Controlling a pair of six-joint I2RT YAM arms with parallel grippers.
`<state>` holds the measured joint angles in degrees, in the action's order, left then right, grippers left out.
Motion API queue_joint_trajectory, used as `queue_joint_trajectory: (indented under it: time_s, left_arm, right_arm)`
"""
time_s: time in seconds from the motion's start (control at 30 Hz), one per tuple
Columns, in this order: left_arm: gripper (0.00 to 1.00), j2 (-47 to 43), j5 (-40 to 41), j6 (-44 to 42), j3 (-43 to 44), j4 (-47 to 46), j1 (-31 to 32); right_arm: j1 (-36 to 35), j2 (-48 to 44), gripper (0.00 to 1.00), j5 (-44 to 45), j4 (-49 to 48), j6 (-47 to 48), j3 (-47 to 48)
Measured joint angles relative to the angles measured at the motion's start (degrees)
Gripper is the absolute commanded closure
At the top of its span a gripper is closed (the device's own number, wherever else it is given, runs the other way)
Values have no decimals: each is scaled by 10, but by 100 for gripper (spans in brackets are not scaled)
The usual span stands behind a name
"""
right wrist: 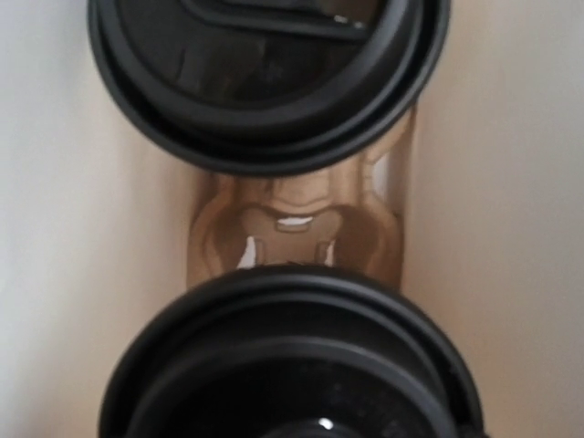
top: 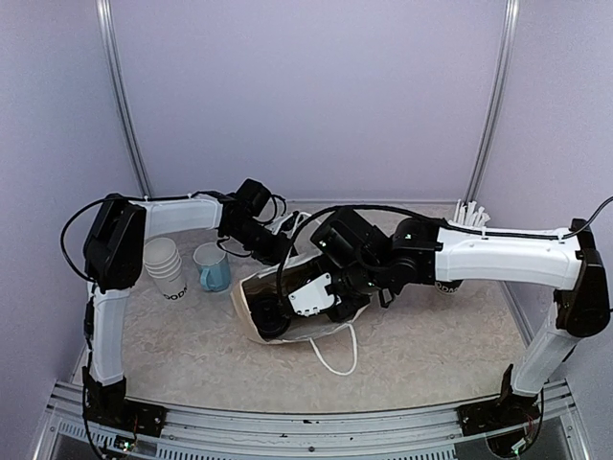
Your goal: Pack the takeout coffee
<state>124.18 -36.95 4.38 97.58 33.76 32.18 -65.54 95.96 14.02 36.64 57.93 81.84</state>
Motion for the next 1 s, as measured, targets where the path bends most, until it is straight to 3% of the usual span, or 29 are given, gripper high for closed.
queue_joint_trajectory:
  time_s: [0.37,1.0]
  left_arm:
    - [68,-5,-1,0,-24,-12,40]
    - [68,-5,-13,0,-28,-15,38]
  right_arm:
    - [-6,-19,66,4,-5,-16,-37]
    - [15,-13,64,-30,12,-36,-33]
